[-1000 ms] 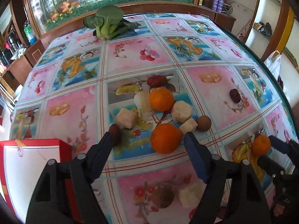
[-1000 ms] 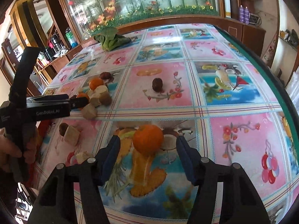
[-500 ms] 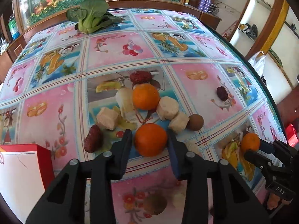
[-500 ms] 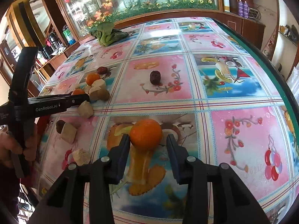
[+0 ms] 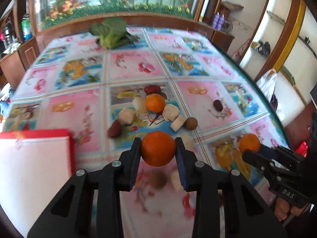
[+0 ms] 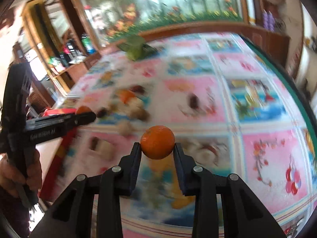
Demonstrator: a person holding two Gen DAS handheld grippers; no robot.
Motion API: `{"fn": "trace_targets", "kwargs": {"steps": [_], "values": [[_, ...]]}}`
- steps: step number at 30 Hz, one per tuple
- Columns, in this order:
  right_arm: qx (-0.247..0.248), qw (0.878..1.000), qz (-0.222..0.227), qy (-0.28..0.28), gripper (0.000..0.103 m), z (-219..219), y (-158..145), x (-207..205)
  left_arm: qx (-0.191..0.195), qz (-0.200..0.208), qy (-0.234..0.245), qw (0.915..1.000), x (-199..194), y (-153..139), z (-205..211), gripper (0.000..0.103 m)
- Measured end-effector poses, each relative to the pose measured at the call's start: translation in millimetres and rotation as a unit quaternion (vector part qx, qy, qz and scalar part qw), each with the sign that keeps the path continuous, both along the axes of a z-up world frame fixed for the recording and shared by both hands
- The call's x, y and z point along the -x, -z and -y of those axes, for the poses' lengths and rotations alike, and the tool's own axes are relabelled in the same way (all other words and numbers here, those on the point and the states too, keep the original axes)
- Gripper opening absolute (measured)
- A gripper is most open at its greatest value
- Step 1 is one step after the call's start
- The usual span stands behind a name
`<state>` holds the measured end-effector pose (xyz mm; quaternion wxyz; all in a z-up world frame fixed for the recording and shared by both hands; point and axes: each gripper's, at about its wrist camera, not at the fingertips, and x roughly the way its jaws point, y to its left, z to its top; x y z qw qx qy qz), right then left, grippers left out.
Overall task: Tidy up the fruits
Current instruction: 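Carry both oranges into the white tray and open both grippers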
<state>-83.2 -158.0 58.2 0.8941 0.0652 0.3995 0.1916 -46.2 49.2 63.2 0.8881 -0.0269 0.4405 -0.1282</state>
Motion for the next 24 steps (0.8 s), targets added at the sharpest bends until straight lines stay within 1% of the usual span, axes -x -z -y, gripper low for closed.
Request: {"fn": "trace_targets", "kwargs": {"steps": [2, 4, 6, 8, 12, 15, 17, 21, 24], "values": [[-0.002, 1.000, 0.010, -0.017, 0.032, -14, -9, 2, -0.001, 0.017, -0.013, 0.9998, 17, -11, -11, 0.036], [-0.007, 0.999, 0.016, -0.040, 0.032, -33, -18, 4, 0.002, 0.031, -0.037, 0.9988, 38, -21, -28, 0.036], [-0.005, 0.997, 0.020, -0.070, 0.032, -59, -23, 8, 0.001, 0.038, -0.056, 0.9977, 54, -26, -43, 0.036], [0.001, 0.995, 0.026, -0.098, 0.032, -85, -27, 13, -0.011, 0.040, -0.078, 0.9960, 71, -27, -61, 0.036], [0.012, 0.984, 0.034, -0.173, 0.032, -147, -28, 29, -0.020, 0.027, -0.119, 0.9923, 97, -16, -96, 0.036], [0.024, 0.976, 0.037, -0.214, 0.032, -189, -24, 38, -0.034, 0.018, -0.159, 0.9865, 115, -5, -126, 0.036], [0.027, 0.971, 0.027, -0.236, 0.032, -211, -17, 39, -0.041, 0.013, -0.180, 0.9827, 123, 3, -141, 0.036], [0.043, 0.964, 0.002, -0.263, 0.032, -248, 1, 35, -0.052, -0.001, -0.217, 0.9747, 133, 17, -168, 0.036], [0.052, 0.961, -0.021, -0.270, 0.032, -262, 12, 32, -0.058, -0.013, -0.234, 0.9705, 135, 26, -181, 0.036]]}}
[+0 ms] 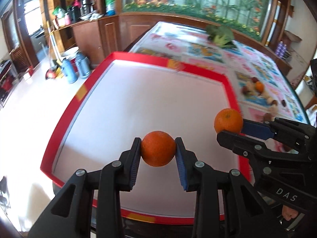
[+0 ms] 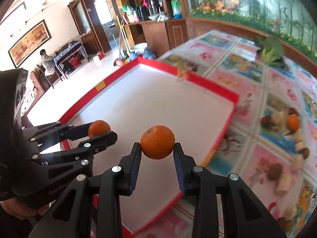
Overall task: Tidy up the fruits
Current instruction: 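Carry both oranges into the white tray and open both grippers, then lower the right gripper onto a walnut and close it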
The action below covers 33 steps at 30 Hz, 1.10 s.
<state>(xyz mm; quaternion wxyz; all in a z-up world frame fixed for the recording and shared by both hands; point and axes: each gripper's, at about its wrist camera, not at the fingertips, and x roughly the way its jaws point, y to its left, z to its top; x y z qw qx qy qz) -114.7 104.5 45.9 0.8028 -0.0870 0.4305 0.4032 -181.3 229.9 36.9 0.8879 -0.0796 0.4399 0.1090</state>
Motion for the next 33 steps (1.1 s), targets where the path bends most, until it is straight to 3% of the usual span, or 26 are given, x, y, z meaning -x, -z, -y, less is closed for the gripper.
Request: {"fn": "trace_targets", "kwargs": {"steps": [6, 10, 12, 14, 17, 33], "values": [[0.029, 0.999, -0.034, 0.001, 0.033, -12, 15, 1, -0.018, -0.012, -0.017, 0.9996, 1, 10, -10, 0.036], [0.037, 0.999, -0.029, 0.000, 0.034, -12, 14, 10, -0.039, -0.021, -0.030, 0.9986, 0, 12, -8, 0.038], [0.047, 0.999, -0.025, -0.003, 0.035, -11, 13, 14, -0.064, -0.020, -0.041, 0.9969, 1, 9, -6, 0.062], [0.050, 0.999, -0.017, -0.003, 0.036, -7, 10, 17, -0.085, -0.007, -0.047, 0.9952, 4, 3, -3, 0.073], [0.037, 0.999, 0.004, 0.003, 0.036, 7, 0, 21, -0.126, 0.008, -0.055, 0.9905, 9, -11, 6, 0.082], [-0.045, 0.993, 0.046, 0.094, 0.042, 101, -50, 7, -0.185, 0.074, -0.017, 0.9798, 7, -70, 66, 0.091]]}}
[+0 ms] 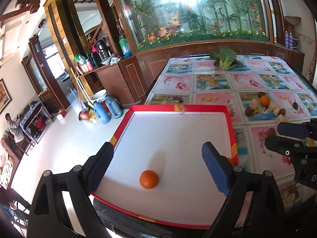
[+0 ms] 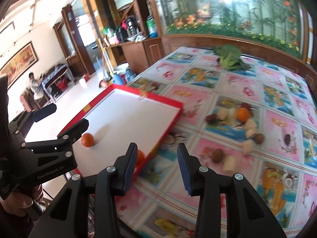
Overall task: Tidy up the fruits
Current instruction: 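Lower the right gripper onto a walnut and close it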
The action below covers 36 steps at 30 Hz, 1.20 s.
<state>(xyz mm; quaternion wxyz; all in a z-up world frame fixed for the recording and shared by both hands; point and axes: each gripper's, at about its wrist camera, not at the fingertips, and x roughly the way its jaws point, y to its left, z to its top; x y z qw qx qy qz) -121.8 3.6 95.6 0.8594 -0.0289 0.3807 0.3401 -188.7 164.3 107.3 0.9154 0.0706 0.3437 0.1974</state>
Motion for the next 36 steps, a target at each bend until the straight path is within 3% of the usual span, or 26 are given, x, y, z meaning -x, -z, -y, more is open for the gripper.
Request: {"fn": "trace_targets", "kwargs": {"steps": [14, 26, 30, 36], "values": [[-0.030, 0.995, -0.010, 0.091, 0.043, 90, 2, -19, -0.019, -0.015, 0.077, 0.9967, -34, -6, 79, 0.091], [-0.039, 0.992, -0.026, 0.120, 0.043, 134, 16, -27, -0.028, -0.037, 0.107, 0.9932, -53, 6, 118, 0.092], [-0.036, 0.992, -0.034, 0.120, 0.043, 144, 27, -25, -0.019, -0.052, 0.118, 0.9915, -58, 18, 123, 0.092], [-0.004, 0.993, -0.055, 0.109, 0.043, 160, 59, -13, 0.021, -0.118, 0.155, 0.9805, -58, 62, 130, 0.091]]}}
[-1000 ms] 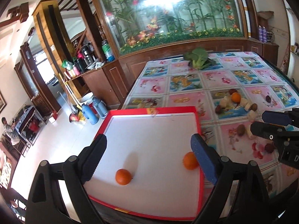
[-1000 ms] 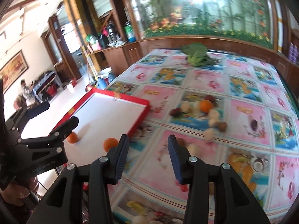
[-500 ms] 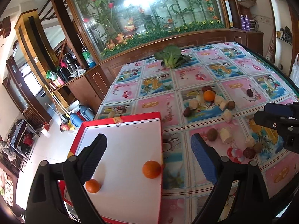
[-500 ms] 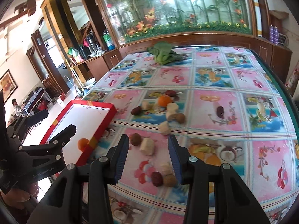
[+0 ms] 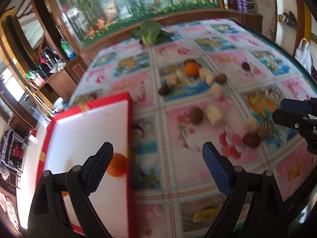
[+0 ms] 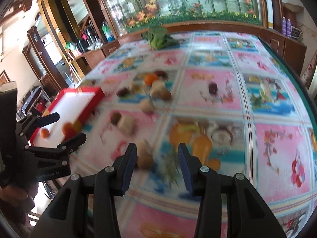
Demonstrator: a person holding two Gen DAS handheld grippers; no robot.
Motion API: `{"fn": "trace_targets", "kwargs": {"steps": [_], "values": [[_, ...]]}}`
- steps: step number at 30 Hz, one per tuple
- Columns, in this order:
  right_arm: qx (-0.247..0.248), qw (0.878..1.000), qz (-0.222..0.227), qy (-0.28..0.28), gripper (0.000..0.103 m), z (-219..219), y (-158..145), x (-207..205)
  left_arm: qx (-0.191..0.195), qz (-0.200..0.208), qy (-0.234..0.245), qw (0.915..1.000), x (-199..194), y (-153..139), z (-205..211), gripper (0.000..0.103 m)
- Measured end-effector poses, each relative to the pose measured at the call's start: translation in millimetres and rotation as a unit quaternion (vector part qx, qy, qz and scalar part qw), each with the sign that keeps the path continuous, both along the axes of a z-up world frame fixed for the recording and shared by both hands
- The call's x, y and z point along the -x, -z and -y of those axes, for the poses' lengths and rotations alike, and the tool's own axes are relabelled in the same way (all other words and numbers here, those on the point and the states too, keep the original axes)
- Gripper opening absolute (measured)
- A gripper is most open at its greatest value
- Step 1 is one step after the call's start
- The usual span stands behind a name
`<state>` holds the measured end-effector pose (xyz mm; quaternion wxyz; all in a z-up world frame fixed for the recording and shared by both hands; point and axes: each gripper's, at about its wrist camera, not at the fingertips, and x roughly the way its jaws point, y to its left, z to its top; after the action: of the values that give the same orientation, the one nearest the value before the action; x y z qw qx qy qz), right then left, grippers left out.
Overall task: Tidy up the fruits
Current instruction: 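Lower the right gripper onto a walnut and close it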
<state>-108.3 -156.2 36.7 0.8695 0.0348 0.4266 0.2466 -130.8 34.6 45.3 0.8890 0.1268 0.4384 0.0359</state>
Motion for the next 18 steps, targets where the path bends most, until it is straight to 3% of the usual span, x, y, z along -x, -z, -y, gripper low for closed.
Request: {"fn": "trace_targets", "kwargs": {"steps": [4, 12, 18], "values": [[0.000, 1.000, -0.016, -0.010, 0.043, 2, 11, 5, 0.010, -0.022, 0.014, 0.9996, 1, 13, 5, 0.091], [0.018, 0.999, -0.012, -0.042, 0.043, -27, 15, 6, 0.029, -0.014, 0.003, 0.9995, -1, 3, -6, 0.091], [0.001, 0.999, -0.023, -0.035, 0.042, -19, 22, -6, 0.045, -0.024, 0.041, 0.9978, 2, 0, 5, 0.091]]}}
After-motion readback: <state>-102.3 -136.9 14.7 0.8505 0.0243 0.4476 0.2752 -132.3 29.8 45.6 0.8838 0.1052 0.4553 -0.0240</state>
